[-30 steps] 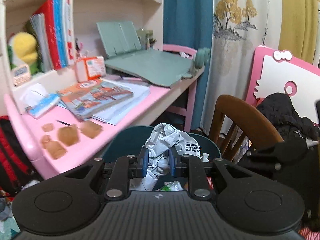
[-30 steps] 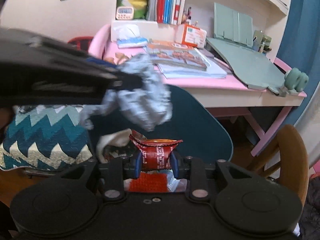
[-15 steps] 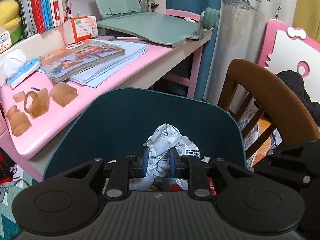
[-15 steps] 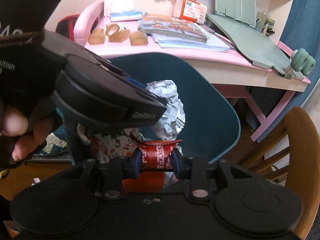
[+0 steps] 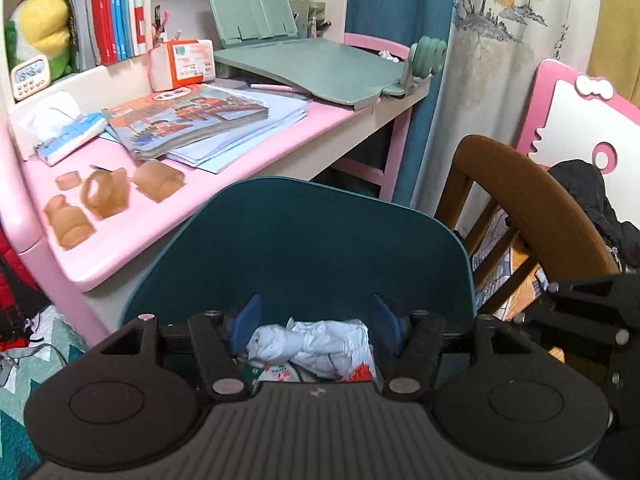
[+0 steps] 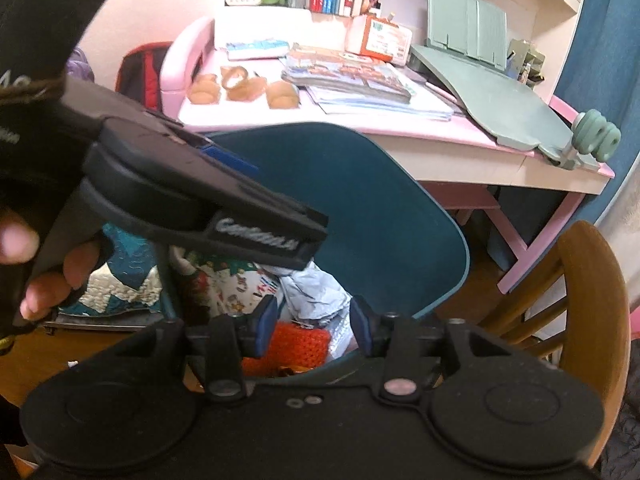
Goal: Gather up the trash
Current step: 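Open both tools to drop the tissue and wrapper into the bin, then turn both open tools back toward the last tissues under the bed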
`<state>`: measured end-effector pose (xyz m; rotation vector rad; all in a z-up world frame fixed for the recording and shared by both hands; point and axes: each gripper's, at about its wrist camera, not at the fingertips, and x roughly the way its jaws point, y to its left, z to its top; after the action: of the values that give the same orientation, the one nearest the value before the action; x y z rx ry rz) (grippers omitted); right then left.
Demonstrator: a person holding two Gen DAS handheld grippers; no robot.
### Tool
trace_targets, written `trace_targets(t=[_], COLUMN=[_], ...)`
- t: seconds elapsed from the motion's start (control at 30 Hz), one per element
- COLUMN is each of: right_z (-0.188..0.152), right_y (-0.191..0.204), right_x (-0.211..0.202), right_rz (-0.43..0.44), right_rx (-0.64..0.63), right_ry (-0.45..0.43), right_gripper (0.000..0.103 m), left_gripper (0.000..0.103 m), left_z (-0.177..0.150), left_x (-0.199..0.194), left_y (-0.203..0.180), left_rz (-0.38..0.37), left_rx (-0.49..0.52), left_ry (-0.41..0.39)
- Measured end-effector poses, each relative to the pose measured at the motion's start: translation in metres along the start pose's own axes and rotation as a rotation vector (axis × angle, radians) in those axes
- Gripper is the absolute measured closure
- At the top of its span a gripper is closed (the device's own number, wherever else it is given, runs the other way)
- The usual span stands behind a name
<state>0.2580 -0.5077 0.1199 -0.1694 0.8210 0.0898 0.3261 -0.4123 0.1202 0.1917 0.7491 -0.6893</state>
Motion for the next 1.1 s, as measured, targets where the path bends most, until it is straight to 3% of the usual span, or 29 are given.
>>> trace_targets(t=[0.33, 0.53, 0.8, 1.1], right_z=[0.005, 0.013, 0.025, 0.027], right_y=[0.034, 0.075, 0.145, 0.236], right_x=[-0.041, -0.058, -0.052, -0.019], right_rz=[0.059, 0.116, 0.233, 0.398], right_rx=[-0.03, -0.082, -0.157, -0.228], right_ry=[-0.044, -0.078, -0.094, -0.047], right_gripper=[0.062, 0.062, 0.061, 0.06], left_gripper=[0.042, 0.038, 0.034, 0.022], left_z=[-0.022, -0.047, -0.105, -0.184], left_x=[-0.073, -0.121, -0.173, -0.213], left_y=[0.024, 0.057, 0.123, 0.197], left_rz=[0.038, 0.065, 0.137, 0.241], left_rx=[-0.016, -0.033, -0.082, -0.157], left_ry=[-0.046, -0.076, -0.069, -0.016])
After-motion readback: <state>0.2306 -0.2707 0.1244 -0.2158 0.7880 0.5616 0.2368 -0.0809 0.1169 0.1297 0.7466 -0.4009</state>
